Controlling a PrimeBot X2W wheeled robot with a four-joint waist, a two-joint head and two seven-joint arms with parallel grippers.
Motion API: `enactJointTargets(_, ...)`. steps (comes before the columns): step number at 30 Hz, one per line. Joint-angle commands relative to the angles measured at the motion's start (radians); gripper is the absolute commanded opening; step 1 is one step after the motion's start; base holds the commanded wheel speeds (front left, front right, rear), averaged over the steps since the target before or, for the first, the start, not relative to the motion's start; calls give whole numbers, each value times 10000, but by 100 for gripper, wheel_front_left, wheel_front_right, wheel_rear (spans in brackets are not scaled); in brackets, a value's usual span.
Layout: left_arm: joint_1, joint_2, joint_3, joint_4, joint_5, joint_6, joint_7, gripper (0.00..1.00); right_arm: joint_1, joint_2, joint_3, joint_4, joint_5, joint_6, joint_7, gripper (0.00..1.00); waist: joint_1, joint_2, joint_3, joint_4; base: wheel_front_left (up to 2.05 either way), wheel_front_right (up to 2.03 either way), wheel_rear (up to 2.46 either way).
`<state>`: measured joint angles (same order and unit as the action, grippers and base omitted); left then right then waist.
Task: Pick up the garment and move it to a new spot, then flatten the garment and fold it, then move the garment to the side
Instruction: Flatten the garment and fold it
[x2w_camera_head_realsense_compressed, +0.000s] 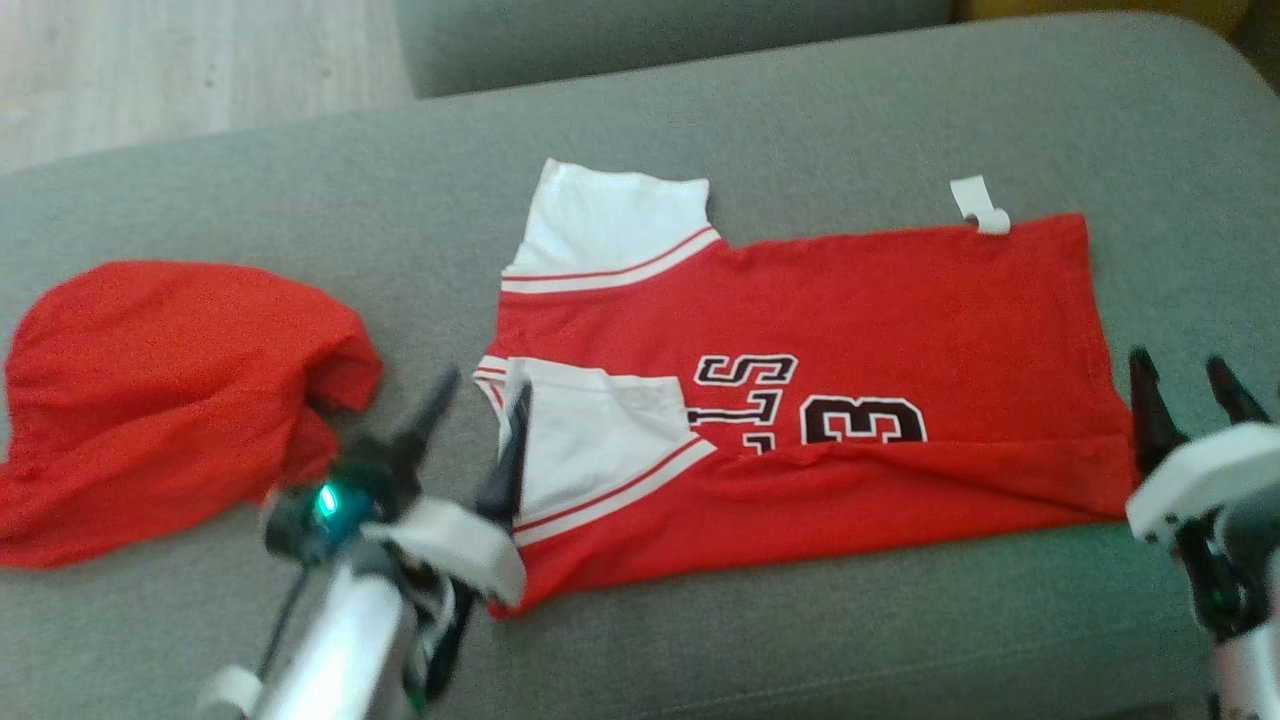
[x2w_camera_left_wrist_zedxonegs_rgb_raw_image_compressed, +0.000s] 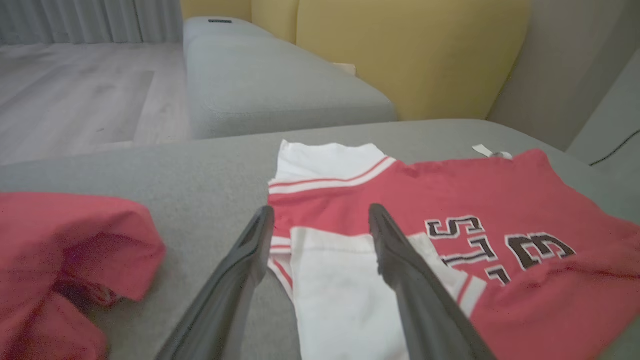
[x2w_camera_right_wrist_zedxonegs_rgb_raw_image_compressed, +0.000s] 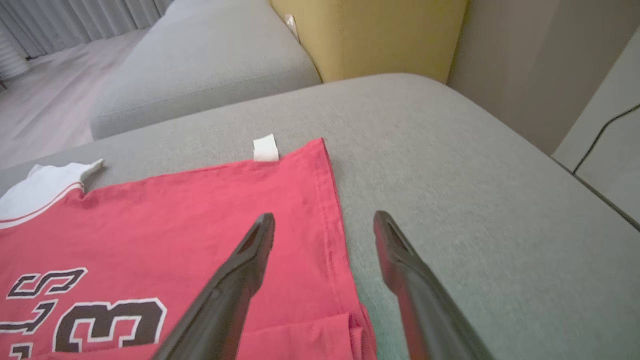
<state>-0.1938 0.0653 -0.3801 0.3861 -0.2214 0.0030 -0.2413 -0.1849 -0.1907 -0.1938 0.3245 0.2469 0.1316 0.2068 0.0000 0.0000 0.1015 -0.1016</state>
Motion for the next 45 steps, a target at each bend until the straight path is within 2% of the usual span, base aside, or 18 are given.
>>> enactJointTargets(1, -1011, 335, 512, -596, 15, -72, -172, 100, -752, -40, 405, -519, -77, -9, -299, 100, 0, 0, 354, -240, 0, 0, 0)
enactJointTargets(7, -3000, 1003, 584, -448, 280, -626, 21, 100, -1611, -44, 982, -683, -145, -9, -565, 100, 0, 0, 1113, -612, 0, 0, 0)
enactJointTargets(11, -4991, 1729, 269, 387, 384, -1142, 1010, 100, -2346, -138, 1426, -722, -170, -9, -572, 100, 0, 0, 1815, -894, 0, 0, 0)
enactJointTargets(14, -6466, 2250, -178, 1387, 74, -1309, 1902, 100, -2925, -189, 1769, -684, -163, -9, -608, 100, 0, 0, 2307, -1181, 0, 0, 0)
enactJointTargets(15, -6466, 2250, -178, 1387, 74, -1309, 1902, 100, -2925, -189, 1769, -684, -163, -9, -608, 100, 0, 0, 2307, -1181, 0, 0, 0)
enactJointTargets(19, -7973, 2987, -1783, 2433, -1057, -1331, 3122, 100, -3626, -191, 2179, -533, -106, -9, -734, 100, 0, 0, 2860, -1591, 0, 0, 0)
enactJointTargets(20, -8503, 3362, -2539, 2777, -1739, -1332, 3554, 100, -3904, -179, 2379, -407, -65, -9, -826, 100, 0, 0, 3061, -1776, 0, 0, 0)
enactJointTargets(24, -9255, 3923, -3787, 3249, -2850, -1334, 4159, 100, -4307, -124, 2688, -206, 4, -9, -1007, 100, 0, 0, 3409, -2060, 0, 0, 0)
enactJointTargets(30, -9980, 4217, -4834, 3888, -3800, -1335, 4223, 100, -4633, -54, 2975, -1, 82, -9, -1251, 100, 0, 0, 3765, -2304, 0, 0, 0)
enactJointTargets(39, -10453, 4073, -5833, 4723, -4855, -1336, 4364, 100, -4822, -50, 3173, 237, 154, -9, -1451, 100, 0, 0, 3989, -2429, 0, 0, 0)
enactJointTargets(40, -10434, 4041, -5935, 4703, -5090, -1336, 4456, 82, -4837, -57, 3180, 261, 157, -9, -1459, 100, 0, 0, 3993, -2429, 0, 0, 0)
enactJointTargets(41, -10427, 4024, -6028, 4662, -5318, -1336, 4527, 33, -4852, -69, 3181, 287, 158, -9, -1464, 100, 0, 0, 3996, -2424, 0, 0, 0)
enactJointTargets(42, -10419, 4015, -6142, 4592, -5527, -1336, 4585, 2, -4867, -89, 3174, 316, 155, -9, -1466, 100, 0, 0, 3993, -2411, 0, 0, 0)
enactJointTargets(45, -10427, 4071, -6532, 4356, -5995, -1336, 4610, 0, -4917, -203, 3102, 429, 137, -9, -1463, 100, 0, 0, 3935, -2305, 0, 0, 0)
